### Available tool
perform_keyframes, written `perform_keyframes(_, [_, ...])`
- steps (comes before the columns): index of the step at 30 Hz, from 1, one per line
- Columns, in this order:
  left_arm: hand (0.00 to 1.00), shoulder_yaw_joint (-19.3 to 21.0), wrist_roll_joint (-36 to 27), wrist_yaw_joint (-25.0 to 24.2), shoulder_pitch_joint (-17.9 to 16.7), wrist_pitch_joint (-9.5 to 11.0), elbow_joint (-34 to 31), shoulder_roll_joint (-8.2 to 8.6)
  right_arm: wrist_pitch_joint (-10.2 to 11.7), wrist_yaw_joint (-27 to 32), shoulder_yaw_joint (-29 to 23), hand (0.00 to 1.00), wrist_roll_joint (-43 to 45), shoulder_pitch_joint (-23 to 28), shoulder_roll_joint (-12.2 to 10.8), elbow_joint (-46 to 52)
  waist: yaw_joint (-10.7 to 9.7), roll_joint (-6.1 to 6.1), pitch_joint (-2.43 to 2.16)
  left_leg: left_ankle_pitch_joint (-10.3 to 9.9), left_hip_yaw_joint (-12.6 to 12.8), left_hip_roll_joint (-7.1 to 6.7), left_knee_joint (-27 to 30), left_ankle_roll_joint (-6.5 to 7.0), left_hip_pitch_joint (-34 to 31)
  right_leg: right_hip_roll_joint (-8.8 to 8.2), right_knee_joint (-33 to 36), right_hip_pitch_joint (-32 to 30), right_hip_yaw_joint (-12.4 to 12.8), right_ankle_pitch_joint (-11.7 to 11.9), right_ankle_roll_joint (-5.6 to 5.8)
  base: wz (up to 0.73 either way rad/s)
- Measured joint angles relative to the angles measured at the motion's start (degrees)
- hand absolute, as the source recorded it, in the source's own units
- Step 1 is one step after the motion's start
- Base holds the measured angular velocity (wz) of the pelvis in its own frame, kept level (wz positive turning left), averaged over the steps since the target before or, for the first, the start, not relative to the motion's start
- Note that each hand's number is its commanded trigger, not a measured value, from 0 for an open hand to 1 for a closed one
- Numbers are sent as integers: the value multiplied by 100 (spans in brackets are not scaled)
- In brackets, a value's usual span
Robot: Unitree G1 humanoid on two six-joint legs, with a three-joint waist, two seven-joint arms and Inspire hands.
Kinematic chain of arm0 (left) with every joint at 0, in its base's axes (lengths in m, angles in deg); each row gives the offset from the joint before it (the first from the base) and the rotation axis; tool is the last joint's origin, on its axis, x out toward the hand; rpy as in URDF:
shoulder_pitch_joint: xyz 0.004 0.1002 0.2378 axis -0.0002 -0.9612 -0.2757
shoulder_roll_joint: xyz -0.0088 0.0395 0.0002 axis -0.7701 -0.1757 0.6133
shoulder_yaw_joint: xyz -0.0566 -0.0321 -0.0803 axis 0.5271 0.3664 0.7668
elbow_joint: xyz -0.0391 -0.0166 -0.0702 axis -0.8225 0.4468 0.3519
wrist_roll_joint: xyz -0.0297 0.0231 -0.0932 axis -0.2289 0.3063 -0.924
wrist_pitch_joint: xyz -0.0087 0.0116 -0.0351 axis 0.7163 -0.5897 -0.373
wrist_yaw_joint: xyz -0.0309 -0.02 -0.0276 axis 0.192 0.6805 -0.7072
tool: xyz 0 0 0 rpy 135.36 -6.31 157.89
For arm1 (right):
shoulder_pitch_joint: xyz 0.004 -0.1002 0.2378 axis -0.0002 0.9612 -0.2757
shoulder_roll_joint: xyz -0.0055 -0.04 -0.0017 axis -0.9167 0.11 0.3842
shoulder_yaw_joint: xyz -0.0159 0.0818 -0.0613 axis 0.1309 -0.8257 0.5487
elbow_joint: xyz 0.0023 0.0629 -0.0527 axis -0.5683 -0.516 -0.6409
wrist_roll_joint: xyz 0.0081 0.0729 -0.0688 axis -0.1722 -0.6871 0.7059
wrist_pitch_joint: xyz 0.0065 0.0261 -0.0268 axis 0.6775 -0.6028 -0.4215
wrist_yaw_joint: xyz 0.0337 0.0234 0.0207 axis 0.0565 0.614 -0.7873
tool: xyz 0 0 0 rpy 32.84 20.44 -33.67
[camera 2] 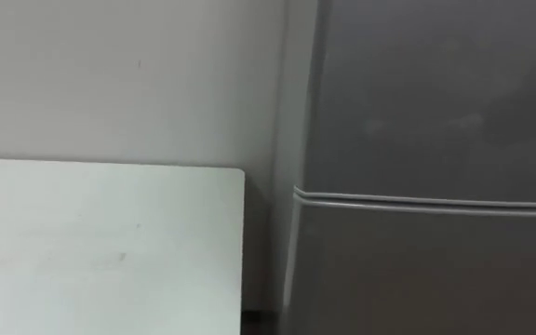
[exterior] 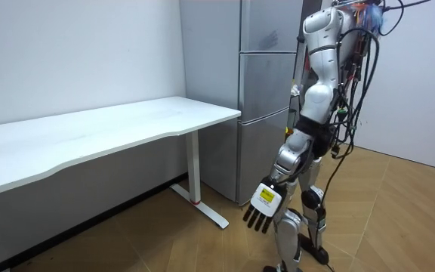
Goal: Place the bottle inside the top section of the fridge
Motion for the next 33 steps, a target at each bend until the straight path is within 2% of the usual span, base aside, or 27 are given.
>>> perform_keyframes(3, [0,-1,-110,4,-7,0,56,1,10,71,-1,0,-62,303,-3,-2,-13,40,-9,-16,36,-2,-35,9,51,-2,11,16,53,2,-3,-9])
perform_keyframes(7, [0,3,-105,22,-19,-8,48,12,10,243,-30,0,-211,762,-27,-15,-27,137,-47,-16,44,0,-35,10,45,-3,9,7,54,4,-6,0])
perform_keyframes(12, [0,20,-118,48,-24,-8,-64,25,-18,273,-124,0,-320,1175,-328,-37,-44,282,-55,-1,53,-6,-56,5,100,-6,13,42,49,1,-3,-1])
perform_keyframes(14, [0,60,-114,50,-12,-5,-62,40,-19,353,-117,0,-495,1292,-576,-77,-16,260,-52,2,76,-10,-85,1,151,-7,13,85,69,-12,-3,-5])
perform_keyframes(19, [0,59,-114,50,9,4,-52,55,-10,481,-99,0,-649,1469,-800,-431,0,155,-34,-4,99,-27,-86,9,142,-11,-5,69,132,-18,6,-3])
perform_keyframes(20, [0,46,-122,50,5,4,-51,59,12,512,-45,0,-675,1534,-819,-528,5,183,-10,-5,122,-26,-89,10,134,-11,-6,52,151,-19,7,-7])
perform_keyframes(22, [0,-65,-273,53,-15,2,-55,56,83,527,143,0,-690,1613,-833,-786,2,188,-10,-10,141,-26,-93,15,137,-12,-20,31,171,-21,9,-6])
perform_keyframes(24, [0,-152,-355,53,-2,0,-63,60,87,517,350,0,-692,1746,-972,-976,-2,210,-12,-9,144,-26,-93,15,123,-11,-15,10,179,-21,9,0])
perform_keyframes(26, [0,-192,-585,58,-2,0,-57,75,127,477,563,0,-685,1843,-1272,-1372,-16,263,-18,-10,143,-26,-101,14,133,-11,-18,49,175,-24,14,0])
perform_keyframes(28, [0,-194,-678,59,-6,3,-52,87,114,455,759,0,-687,1872,-1389,-1815,-2,289,-33,-11,143,-31,-109,14,135,-14,-11,41,176,-27,18,0])
perform_keyframes(30, [0,-200,-686,60,-18,5,-18,99,111,366,1011,0,-690,1919,-1440,-2309,1,371,-44,-14,143,-32,-110,16,146,-16,0,21,181,-27,18,0])
perform_keyframes(33, [0,-194,-673,140,-45,3,-8,159,83,147,1283,0,-693,1971,-1582,-3155,-5,476,-34,-14,143,-32,-134,16,158,-15,1,21,190,-28,19,0])
